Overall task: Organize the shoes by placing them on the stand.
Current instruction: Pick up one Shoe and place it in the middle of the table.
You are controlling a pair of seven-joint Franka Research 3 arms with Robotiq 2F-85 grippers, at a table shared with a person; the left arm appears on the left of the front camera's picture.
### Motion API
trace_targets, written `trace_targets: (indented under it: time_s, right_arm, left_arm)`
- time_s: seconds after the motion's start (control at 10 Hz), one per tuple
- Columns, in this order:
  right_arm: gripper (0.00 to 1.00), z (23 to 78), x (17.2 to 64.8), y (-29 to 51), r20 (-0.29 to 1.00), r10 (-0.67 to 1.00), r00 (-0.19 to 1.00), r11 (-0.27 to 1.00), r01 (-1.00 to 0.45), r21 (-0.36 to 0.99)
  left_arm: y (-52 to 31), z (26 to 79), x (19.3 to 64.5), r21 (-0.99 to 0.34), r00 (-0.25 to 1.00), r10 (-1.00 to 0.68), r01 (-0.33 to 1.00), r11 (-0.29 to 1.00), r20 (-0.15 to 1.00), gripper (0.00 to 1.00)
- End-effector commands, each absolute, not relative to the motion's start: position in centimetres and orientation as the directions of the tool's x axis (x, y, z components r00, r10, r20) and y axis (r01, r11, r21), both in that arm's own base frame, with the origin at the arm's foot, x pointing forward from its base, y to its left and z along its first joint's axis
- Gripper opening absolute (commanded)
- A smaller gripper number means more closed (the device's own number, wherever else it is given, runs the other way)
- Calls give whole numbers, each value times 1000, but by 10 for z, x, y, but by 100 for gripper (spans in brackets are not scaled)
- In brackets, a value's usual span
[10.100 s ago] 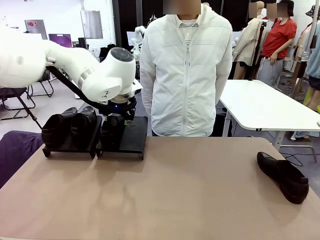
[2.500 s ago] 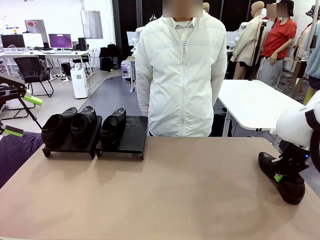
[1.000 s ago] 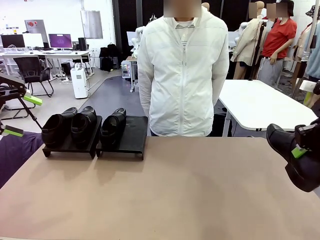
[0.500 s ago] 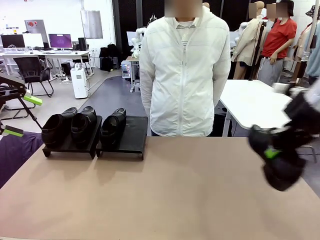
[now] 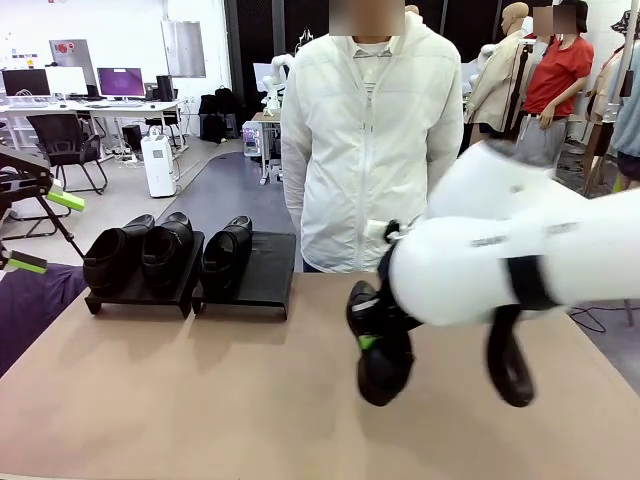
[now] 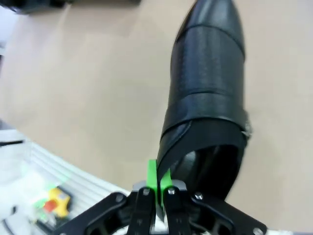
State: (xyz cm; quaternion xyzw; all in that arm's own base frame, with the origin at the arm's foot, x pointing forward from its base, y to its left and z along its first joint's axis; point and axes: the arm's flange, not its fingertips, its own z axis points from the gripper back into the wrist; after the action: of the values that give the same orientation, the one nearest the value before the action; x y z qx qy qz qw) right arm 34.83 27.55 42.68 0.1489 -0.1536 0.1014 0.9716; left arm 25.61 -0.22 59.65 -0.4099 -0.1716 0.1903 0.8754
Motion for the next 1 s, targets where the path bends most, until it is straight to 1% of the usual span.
trace_targets:
  time_s: [0.0,0.1,0.3,0.5,0.7,0.8,0.9]
  right_arm:
    - [0,407,391,315,279,80,957,934,-170,314]
    - [0,393,397,326,245,58,968,935,-139,327]
    - [0,373,396,333,189,88,978,951,-139,277]
    - [0,371,395,331,182,93,979,948,-144,285]
    - [0,368,392,331,164,122,979,931,-170,321]
    - [10,367,392,330,133,144,981,914,-184,362]
    - [69,367,392,329,131,141,981,910,-181,373]
  left_arm:
    - [-1,597,257,-794,873,462,-170,584,153,100]
    - [-1,597,257,-794,873,462,-170,584,153,100]
    - [-1,597,257,-794,873,462,-170,584,153,100]
    - [-1,597,257,-794,873,462,-170,584,153,100]
    - [-1,597,257,-794,873,462,-170,584,153,100]
    - [-1,597,257,-794,873,462,-170,584,153,100]
    - [-1,597,257,-794,873,462,-170,584,153,100]
